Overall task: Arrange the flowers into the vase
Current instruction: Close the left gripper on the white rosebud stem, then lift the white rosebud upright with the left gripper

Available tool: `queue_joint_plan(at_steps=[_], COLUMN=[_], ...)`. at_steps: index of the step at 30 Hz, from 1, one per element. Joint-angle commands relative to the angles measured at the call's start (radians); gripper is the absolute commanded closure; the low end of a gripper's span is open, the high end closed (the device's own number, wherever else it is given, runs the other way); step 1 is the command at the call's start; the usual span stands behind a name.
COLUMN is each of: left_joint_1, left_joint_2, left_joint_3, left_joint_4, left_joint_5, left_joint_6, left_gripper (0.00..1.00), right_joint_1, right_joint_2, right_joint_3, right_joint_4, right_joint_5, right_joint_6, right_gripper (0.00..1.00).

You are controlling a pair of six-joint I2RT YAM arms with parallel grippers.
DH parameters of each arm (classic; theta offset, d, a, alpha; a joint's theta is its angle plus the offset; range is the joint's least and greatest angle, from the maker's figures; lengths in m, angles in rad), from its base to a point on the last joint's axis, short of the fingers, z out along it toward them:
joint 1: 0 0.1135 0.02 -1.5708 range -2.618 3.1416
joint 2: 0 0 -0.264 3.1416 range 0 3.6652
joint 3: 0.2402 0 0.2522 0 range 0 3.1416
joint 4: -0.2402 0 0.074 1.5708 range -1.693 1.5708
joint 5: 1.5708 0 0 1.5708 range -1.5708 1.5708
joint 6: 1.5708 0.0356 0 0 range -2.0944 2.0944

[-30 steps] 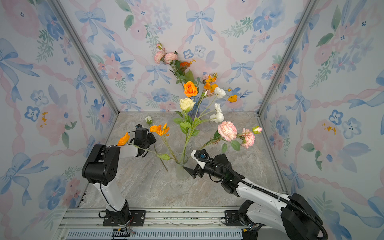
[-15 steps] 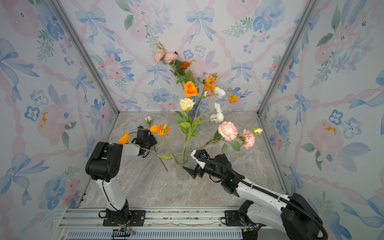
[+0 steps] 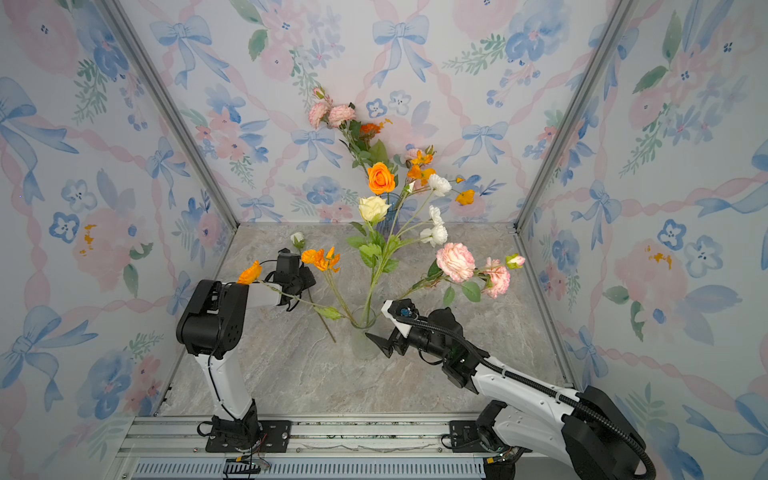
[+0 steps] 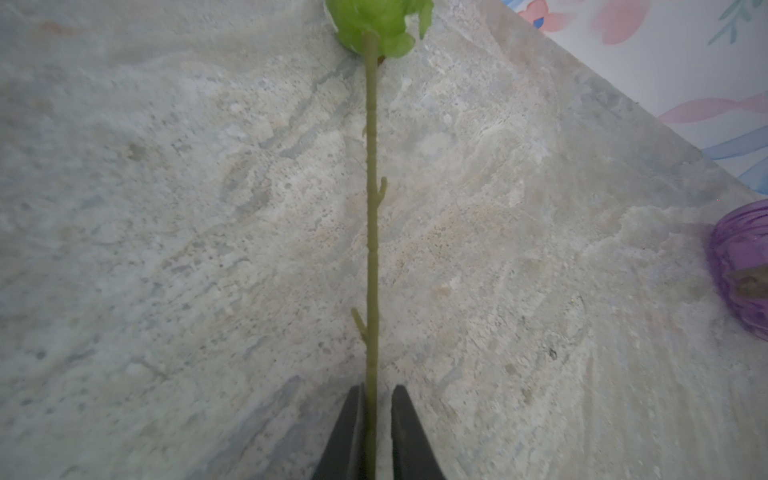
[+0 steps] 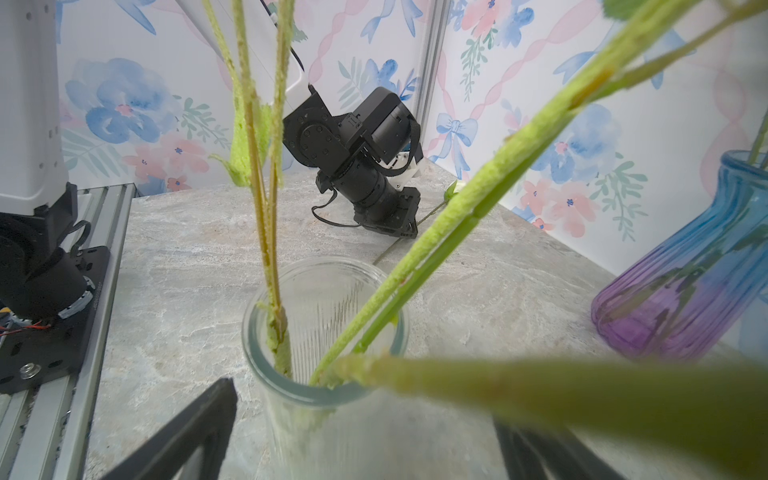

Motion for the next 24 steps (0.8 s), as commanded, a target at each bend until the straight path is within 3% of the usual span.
queue_joint_plan(at_steps=[1,6,12,16,24], left_joint_1=[-0.002,-0.002,0.008,0.011,0.013], left_joint_2=[0.03,-0.002,-0.126,-0.299,-0.701], left_joint_3=[0.023,0.007,-0.06,-0.194,-0.485], left_joint_4=[-0.05,-0.051,-0.049,0.002,0.044], left_joint_5=[-0.003,-0.011,-0.026,-0.065,-0.27], left_joint_6=[0.031,0.033,0.039,0.0,-0.069], left_gripper=[0.85,1.0,1.0,1.0,1.0], right_joint_1=[-0.01,-0.01,-0.009,-0.008,-0.006], right_joint_2=[-0.018,-0.018,-0.022,-0.027,-0.03], right_joint_3=[-0.003,-0.001,-0.002,-0.002,-0.003], right_joint_4=[-0.002,-0.006,-0.008,-0.01,-0.007], right_joint_5=[-0.006,-0.005,-0.004,-0.005,-0.007], right_joint_6=[0.001,0.001,0.0,0.001,0.002], right_gripper=[0.03,0.03,0.03,0.03,0.03])
